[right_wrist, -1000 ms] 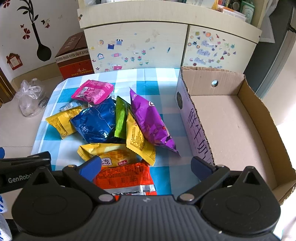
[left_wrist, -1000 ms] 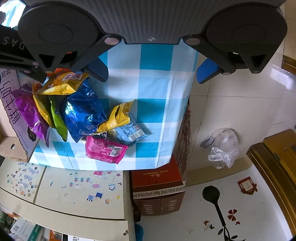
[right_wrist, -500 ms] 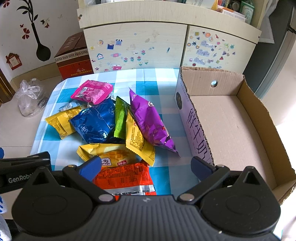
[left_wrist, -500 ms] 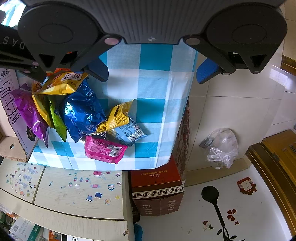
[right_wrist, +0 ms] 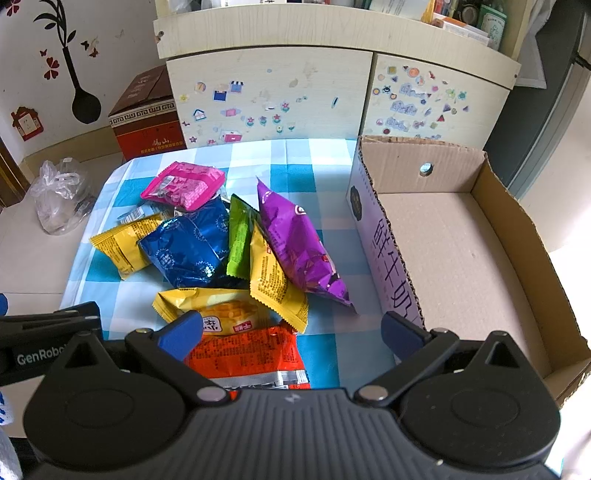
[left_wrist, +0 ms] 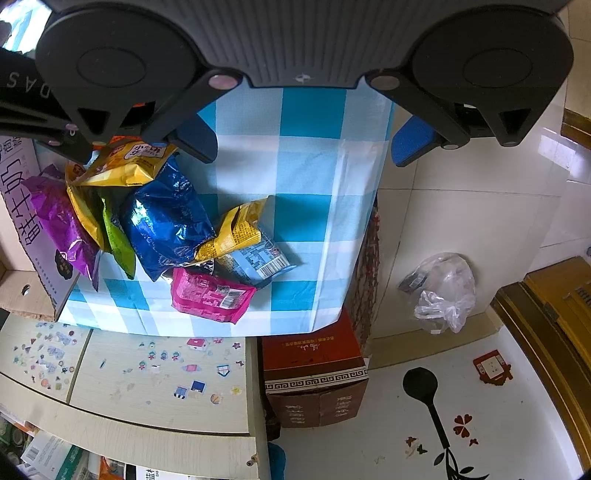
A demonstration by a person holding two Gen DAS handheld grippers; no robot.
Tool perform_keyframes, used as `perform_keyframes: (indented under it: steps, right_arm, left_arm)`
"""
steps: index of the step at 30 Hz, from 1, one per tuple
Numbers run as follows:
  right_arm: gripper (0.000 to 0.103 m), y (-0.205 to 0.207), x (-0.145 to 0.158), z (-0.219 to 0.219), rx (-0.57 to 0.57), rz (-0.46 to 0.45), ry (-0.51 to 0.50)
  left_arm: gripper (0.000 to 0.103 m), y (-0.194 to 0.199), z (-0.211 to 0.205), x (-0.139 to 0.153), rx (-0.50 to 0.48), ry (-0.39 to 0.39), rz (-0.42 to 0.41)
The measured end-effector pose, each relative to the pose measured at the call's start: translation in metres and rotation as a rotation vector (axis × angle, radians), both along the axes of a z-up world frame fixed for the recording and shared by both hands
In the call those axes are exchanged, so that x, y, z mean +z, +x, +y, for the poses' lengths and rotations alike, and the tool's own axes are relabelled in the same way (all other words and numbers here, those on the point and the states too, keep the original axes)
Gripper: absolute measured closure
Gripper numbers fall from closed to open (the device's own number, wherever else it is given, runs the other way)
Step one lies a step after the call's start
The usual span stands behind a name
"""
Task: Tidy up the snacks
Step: 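Move the right gripper over the red snack bag at the pile's edge, then close the right gripper on the red snack bag while the left gripper approaches the pile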
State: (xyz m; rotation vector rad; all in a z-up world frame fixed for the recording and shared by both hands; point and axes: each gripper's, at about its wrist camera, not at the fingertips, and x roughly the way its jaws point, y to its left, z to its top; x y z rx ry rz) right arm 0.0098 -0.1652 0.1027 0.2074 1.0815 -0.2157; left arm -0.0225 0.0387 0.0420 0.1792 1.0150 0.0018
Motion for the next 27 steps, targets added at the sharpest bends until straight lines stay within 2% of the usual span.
perform_keyframes:
  steps: [9,19,24,27]
  right_arm:
    - [0.001,-0.003,0.001,-0.004,0.0,-0.013,-0.003]
    - [0.001,-0.007,0.005,-0.006,0.018,-0.031,-0.005]
    - [0.001,-0.016,0.011,-0.013,0.061,-0.067,0.046]
    - [0.001,-0.024,0.015,-0.021,0.092,-0.109,0.098]
  left_arm:
    - [0.001,0.001,-0.003,0.0,-0.006,-0.028,0.013]
    - [0.001,0.006,-0.002,-0.002,-0.009,-0.102,0.033]
    - [0.001,0.015,-0.002,0.01,-0.024,-0.1,-0.027]
    - [0.001,0.026,0.009,0.016,-0.005,-0.157,-0.03]
